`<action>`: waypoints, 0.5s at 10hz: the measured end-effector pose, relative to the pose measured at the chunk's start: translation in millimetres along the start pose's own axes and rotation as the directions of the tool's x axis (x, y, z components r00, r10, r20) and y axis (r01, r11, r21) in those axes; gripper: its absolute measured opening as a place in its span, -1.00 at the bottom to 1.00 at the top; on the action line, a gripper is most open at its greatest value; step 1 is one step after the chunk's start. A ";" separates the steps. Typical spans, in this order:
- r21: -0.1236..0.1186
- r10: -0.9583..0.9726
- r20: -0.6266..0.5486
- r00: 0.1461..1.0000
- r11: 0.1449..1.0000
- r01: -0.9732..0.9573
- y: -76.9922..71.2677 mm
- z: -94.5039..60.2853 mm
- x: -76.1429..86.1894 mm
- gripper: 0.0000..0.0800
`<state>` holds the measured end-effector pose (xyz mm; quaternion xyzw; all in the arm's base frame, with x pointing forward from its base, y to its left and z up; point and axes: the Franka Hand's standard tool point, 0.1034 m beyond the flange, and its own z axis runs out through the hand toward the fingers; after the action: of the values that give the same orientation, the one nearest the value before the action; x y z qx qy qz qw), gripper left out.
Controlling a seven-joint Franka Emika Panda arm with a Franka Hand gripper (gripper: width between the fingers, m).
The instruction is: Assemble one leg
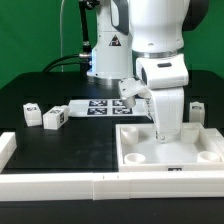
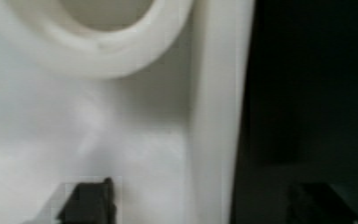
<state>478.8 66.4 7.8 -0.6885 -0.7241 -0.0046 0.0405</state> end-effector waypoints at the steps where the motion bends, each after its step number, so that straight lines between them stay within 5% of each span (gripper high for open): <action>1: 0.000 0.000 0.000 1.000 1.000 0.000 0.0 0.0 -0.2 0.50; 5: 0.000 0.001 0.000 1.000 1.000 -0.001 0.0 0.0 -0.7 0.62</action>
Offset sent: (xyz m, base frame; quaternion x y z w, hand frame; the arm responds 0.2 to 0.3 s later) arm 0.0000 0.0000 0.0000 0.0000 0.0000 0.0000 1.0000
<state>478.9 65.7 7.7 -0.6889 -0.7237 -0.0044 0.0404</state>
